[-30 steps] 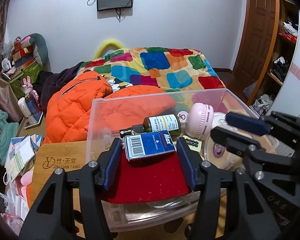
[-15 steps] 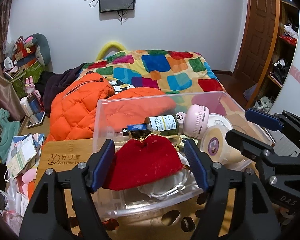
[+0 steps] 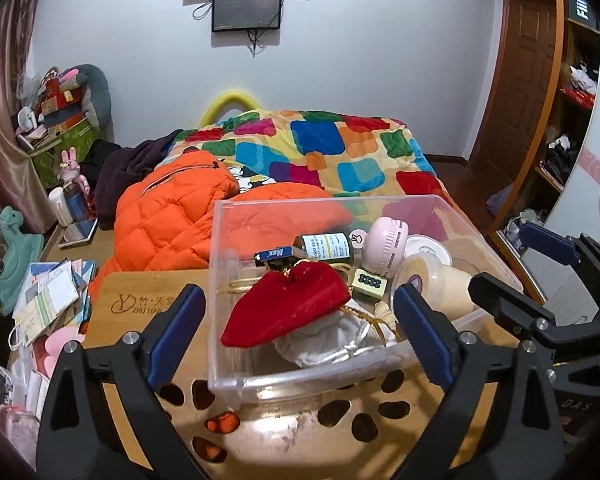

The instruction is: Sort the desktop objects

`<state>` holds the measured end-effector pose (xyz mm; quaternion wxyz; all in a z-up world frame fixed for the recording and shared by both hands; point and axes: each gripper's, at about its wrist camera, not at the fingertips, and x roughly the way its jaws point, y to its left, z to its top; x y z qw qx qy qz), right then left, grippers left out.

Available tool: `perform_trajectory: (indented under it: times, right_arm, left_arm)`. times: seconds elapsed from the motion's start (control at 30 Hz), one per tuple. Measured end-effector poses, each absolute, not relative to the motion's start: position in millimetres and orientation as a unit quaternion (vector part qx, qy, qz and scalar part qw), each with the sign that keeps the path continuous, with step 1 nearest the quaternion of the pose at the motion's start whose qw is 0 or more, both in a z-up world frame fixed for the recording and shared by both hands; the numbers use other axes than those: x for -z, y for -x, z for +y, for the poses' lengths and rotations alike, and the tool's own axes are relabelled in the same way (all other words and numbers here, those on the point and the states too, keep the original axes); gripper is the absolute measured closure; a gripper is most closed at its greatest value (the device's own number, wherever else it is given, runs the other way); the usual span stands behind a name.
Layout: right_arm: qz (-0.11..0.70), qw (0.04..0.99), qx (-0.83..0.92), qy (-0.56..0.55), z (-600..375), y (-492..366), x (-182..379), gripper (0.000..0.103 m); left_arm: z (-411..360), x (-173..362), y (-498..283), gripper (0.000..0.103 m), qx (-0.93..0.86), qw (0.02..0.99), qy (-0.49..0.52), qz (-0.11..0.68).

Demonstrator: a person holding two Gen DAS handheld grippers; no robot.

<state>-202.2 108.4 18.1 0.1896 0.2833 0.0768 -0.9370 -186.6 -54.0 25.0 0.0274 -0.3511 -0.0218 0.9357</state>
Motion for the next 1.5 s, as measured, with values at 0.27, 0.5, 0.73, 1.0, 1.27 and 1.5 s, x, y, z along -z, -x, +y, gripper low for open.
perform_trajectory:
  times: [0.27,0.5,0.73,1.0,1.27,1.5]
  right_arm:
    - [0.051,0.18,0.938,-0.292,119.0,187.5,-21.4,0.009]
    - [0.041,0.167,0.942,-0.287,127.9,166.8,-20.6,0.002]
    - [0.04,0.157,0.943,-0.289,136.0,149.4,-17.5,0.001]
    - [0.042,0.158,0.946,-0.28,137.7,132.8,-20.3,0.001]
    - [0.046,0.16,0.947,-0.274,135.7,124.8,-23.9,0.001]
    - [0.055,0.159,0.946,-0.278,131.0,125.3,-21.5,0.001]
  left_arm:
    - [-61.9,-26.4,167.3,0.007,-0.939,0.003,0.342,-0.039]
    - [-68.3,-33.7,143.5,0.006,-0.947,-0.009,0.316,-0.057]
    - [-58.9,-35.1,124.8,0.006,-0.953,-0.022,0.3,-0.037]
    - [-47.4,-33.9,106.1,0.004,-0.956,-0.018,0.292,-0.028]
    - [-39.3,-28.0,99.1,0.004,-0.956,-0.01,0.294,-0.021]
    - [-38.3,-22.1,99.7,0.004,-0.953,-0.006,0.302,-0.023]
